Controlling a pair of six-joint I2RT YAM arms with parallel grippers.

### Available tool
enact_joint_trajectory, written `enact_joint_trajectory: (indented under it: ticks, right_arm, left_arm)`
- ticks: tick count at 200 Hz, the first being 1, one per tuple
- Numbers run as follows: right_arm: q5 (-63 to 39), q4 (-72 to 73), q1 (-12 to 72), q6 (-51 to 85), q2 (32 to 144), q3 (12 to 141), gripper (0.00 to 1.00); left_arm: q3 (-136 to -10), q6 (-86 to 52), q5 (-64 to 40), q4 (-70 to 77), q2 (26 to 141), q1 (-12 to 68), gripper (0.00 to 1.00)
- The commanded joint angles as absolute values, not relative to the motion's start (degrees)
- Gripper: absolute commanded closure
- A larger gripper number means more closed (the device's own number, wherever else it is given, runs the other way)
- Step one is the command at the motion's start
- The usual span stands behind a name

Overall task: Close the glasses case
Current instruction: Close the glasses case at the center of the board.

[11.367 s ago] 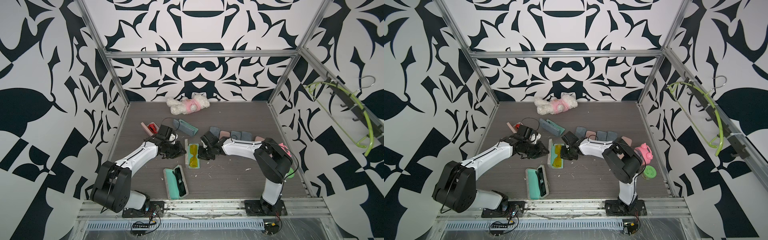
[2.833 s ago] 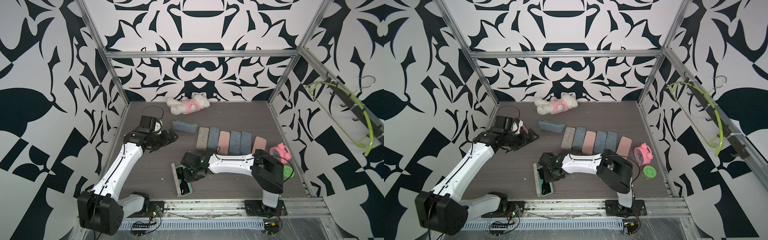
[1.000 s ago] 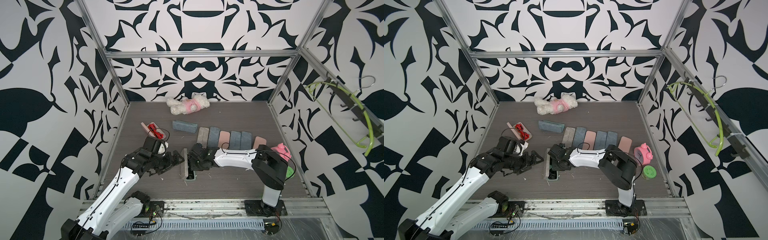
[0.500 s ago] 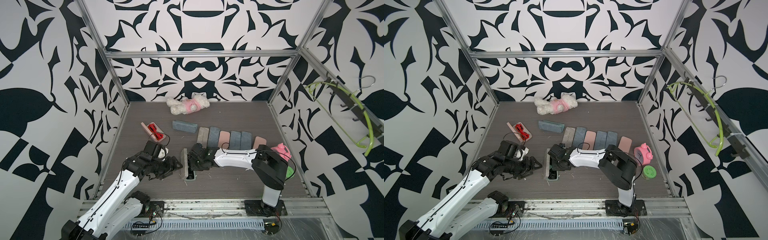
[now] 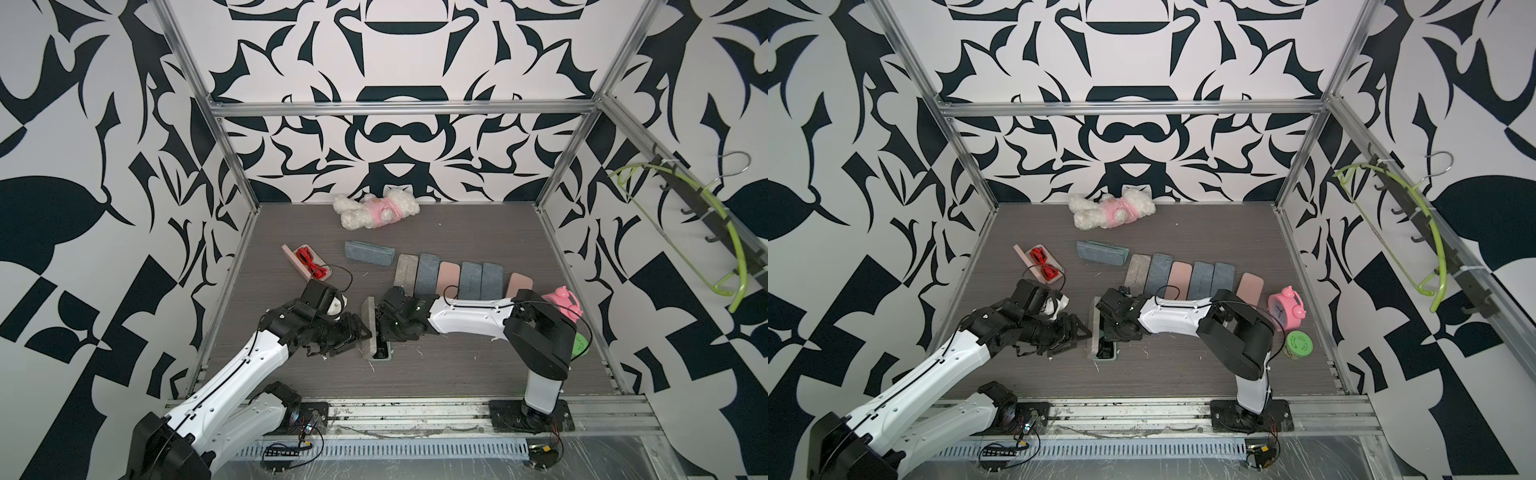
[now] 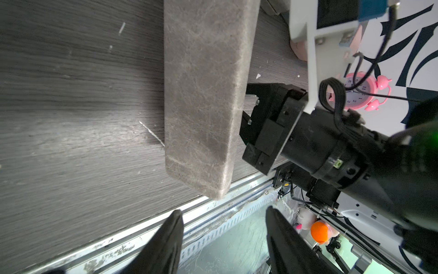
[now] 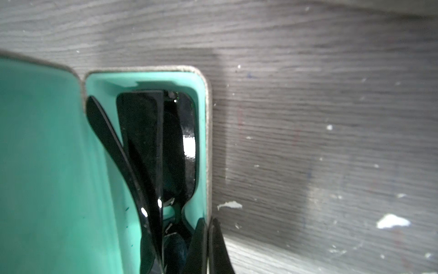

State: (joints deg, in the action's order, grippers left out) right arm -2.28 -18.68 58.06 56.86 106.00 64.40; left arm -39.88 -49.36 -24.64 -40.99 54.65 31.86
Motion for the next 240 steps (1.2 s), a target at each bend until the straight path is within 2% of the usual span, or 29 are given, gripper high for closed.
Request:
enact_joint_trajectory:
  ticks: [1,153,240]
  right_arm:
    - [-2.28,-16.94,57.74,56.93,104.28,63.74,0.99]
    - [-3.25,-15.79,57.74,56.78,104.68,63.13,1.00]
    - [-3.69,-15.03,57.74,56.77,104.92,62.87,1.00]
  left_arm:
    - [-38.50,-49.07,-23.81,-39.45,55.36,32.13,0.42]
    - [-38.32,-47.81,-23.05,-34.64,62.00,32.99,0.52]
    - [-39.03,-47.62,-22.75,-33.01,64.13,33.41,0.61]
